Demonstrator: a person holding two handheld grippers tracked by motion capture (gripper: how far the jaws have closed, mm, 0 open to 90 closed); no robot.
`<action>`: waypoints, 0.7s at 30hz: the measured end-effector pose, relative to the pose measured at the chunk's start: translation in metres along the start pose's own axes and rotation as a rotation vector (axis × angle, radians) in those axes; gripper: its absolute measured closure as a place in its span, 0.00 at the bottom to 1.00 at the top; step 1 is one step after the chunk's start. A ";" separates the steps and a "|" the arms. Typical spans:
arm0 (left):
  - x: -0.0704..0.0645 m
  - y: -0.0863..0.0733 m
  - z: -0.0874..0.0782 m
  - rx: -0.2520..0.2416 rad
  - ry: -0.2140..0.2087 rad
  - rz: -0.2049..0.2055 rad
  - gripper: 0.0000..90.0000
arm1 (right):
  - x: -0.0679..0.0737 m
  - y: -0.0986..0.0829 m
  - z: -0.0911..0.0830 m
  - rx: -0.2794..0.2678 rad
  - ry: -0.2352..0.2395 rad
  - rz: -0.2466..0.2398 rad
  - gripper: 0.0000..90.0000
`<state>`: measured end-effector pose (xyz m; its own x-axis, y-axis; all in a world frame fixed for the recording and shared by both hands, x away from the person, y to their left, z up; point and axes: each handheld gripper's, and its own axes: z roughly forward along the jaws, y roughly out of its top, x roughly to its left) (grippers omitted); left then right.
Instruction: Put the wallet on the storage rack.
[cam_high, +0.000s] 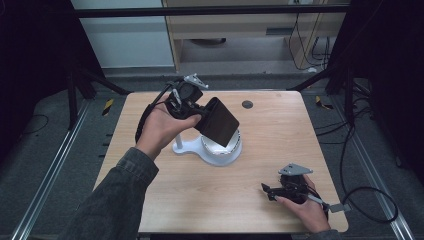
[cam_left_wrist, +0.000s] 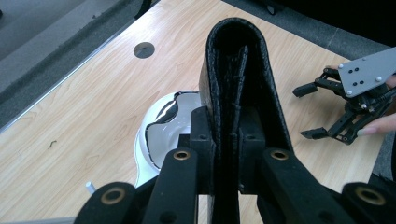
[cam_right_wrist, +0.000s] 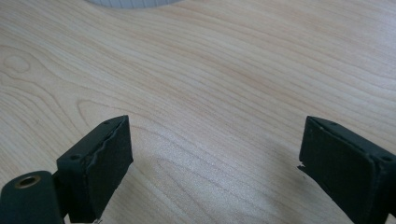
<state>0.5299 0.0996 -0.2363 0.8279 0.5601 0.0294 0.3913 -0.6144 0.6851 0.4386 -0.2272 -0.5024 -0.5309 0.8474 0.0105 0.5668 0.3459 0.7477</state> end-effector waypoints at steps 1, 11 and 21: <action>0.001 0.000 0.001 -0.001 -0.001 -0.002 0.89 | 0.000 0.000 0.001 0.005 0.001 0.004 0.11; 0.002 -0.003 0.009 0.015 0.013 0.001 0.89 | -0.002 -0.002 0.004 0.034 -0.007 -0.004 0.10; 0.009 -0.014 0.032 0.054 0.012 -0.013 0.89 | -0.002 -0.004 0.007 0.042 -0.012 -0.009 0.08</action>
<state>0.5446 0.0957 -0.2690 0.8179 0.5746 0.0296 0.4236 -0.6362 0.6449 0.4418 -0.2274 -0.5101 -0.5289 0.8487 -0.0047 0.5881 0.3704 0.7190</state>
